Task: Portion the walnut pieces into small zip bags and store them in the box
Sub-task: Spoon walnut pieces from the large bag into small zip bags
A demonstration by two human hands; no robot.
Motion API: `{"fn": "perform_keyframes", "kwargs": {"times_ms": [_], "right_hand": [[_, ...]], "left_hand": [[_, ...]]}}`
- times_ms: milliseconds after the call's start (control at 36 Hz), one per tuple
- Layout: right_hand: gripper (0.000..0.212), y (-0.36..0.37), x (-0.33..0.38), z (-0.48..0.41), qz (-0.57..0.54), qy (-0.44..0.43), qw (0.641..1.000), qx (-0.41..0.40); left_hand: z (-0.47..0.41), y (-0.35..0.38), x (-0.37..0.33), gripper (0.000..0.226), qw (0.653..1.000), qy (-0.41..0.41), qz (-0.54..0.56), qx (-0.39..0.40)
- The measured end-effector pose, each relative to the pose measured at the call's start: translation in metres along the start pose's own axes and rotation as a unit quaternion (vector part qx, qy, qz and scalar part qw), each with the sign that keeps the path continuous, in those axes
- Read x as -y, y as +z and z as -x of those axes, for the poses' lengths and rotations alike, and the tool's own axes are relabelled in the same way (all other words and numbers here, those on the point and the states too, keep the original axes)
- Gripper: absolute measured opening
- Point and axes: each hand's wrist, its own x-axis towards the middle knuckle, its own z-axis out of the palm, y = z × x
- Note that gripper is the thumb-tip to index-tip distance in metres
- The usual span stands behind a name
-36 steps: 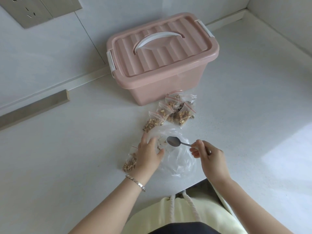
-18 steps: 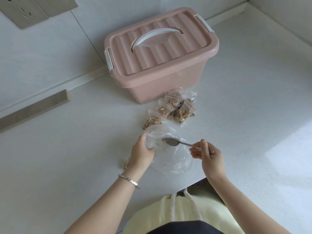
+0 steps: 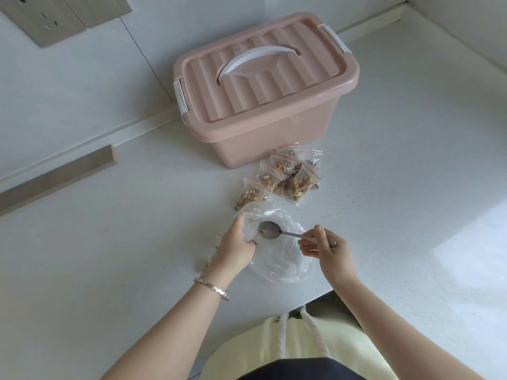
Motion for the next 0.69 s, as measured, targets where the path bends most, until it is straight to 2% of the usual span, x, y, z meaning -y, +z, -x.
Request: {"fn": "perform_keyframes", "kwargs": {"times_ms": [83, 194, 306, 389, 694], "right_hand": [[0.036, -0.001, 0.000, -0.001, -0.065, 0.057, 0.996, -0.013], [0.041, -0.009, -0.001, 0.001, -0.140, 0.130, 0.981, -0.034], [0.044, -0.022, 0.001, 0.005, -0.179, 0.149, 0.972, -0.034], [0.045, -0.027, 0.005, 0.009, -0.179, 0.138, 0.974, -0.027], [0.038, -0.013, 0.013, 0.019, -0.036, 0.003, 0.999, -0.008]], "left_hand": [[0.000, 0.002, 0.002, 0.048, 1.000, -0.006, 0.017, -0.013], [0.001, 0.000, 0.004, 0.058, 1.000, 0.007, 0.028, -0.012], [0.002, -0.004, 0.006, 0.063, 1.000, 0.018, 0.016, 0.002], [0.003, -0.005, 0.004, 0.065, 1.000, 0.023, -0.001, 0.016], [0.009, -0.006, -0.003, 0.071, 0.998, 0.058, -0.003, 0.036]]}}
